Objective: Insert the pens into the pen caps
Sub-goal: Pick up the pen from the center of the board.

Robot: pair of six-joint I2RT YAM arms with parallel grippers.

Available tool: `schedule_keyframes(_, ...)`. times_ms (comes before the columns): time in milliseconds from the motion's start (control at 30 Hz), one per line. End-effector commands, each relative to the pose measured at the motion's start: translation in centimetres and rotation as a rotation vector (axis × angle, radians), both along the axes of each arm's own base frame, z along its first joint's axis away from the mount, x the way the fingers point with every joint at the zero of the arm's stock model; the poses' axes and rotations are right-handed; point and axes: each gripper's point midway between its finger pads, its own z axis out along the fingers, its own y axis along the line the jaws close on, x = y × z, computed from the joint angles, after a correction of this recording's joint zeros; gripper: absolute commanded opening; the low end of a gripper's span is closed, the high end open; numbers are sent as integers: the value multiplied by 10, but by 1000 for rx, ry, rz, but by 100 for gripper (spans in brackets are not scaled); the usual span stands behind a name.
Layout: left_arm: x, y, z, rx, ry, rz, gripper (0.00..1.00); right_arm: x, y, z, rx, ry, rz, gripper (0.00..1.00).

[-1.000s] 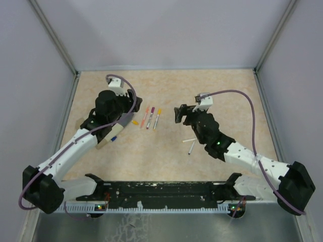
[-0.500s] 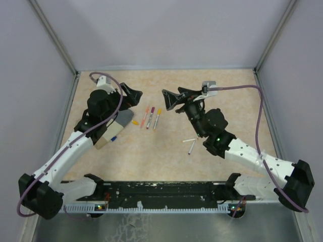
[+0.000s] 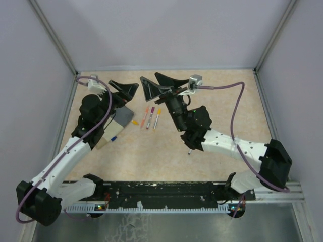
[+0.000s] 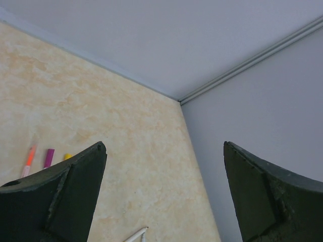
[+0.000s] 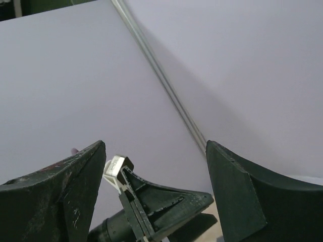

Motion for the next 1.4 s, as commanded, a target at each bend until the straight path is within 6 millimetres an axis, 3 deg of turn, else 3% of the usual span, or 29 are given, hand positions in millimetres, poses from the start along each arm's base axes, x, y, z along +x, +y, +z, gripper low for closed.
schedule_keyframes(0,-4,2,42,-76,-133,-1,100,-13,-6,59,189,-130,-20,80)
schedule_keyframes(100,-2,3,44,-57,-137,6,100,-12,2,64,228,-144,6,80)
schedule_keyframes(400,-13,-25,50,-178,-140,-162,100,-14,27,67,202,-157,39,80)
schedule_keyframes(733,-22,-32,52,-271,-142,-238,100,-25,32,70,173,-177,55,80)
schedule_keyframes(967,-27,-24,59,-322,-148,-227,100,-39,24,74,230,-252,81,80)
schedule_keyframes(1367,-34,-7,61,-375,-132,-178,100,-43,34,76,242,-244,90,81)
